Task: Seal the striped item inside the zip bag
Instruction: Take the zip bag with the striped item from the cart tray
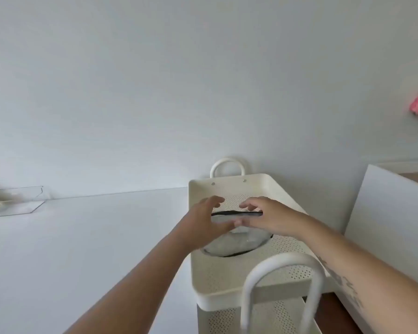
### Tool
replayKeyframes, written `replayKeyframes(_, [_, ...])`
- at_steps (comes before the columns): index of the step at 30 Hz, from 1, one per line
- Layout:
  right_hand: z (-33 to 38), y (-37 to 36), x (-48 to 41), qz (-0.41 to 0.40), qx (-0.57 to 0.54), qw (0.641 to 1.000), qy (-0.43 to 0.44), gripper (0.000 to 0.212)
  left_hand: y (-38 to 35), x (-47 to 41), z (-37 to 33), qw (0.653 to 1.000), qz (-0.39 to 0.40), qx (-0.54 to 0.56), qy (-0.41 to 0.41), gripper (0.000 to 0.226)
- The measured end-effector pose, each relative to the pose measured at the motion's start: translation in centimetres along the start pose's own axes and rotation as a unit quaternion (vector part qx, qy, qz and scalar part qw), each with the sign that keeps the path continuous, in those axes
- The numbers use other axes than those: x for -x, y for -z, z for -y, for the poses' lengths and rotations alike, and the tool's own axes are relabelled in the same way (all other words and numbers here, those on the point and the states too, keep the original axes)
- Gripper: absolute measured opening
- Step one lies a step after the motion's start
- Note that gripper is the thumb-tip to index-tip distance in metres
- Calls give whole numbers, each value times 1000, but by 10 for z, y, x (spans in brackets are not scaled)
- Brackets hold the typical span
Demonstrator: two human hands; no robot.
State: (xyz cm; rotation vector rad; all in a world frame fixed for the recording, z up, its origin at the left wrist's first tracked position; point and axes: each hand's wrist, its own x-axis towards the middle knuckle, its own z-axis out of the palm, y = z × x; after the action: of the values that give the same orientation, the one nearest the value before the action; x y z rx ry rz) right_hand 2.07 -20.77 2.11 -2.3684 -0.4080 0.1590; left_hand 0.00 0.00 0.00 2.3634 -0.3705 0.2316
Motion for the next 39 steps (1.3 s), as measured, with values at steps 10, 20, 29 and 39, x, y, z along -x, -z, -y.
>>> replayKeyframes(10, [8,-5,8,-48,102,993,-24,22,-15,9,4,974,-64,-207,70,20])
replayKeyframes(20, [66,13,-14,-219,-8,973,71,28,44,-13,-14,974,-208,-82,24,17])
replayKeyframes(29, [137,-39,-50,-198,-70,962,175,25,133,24,28,962,-259,-86,-3,21])
replayKeyframes(39, [178,-150,-88,-131,-155,960,195,28,168,70,126,946,-301,-98,71,19])
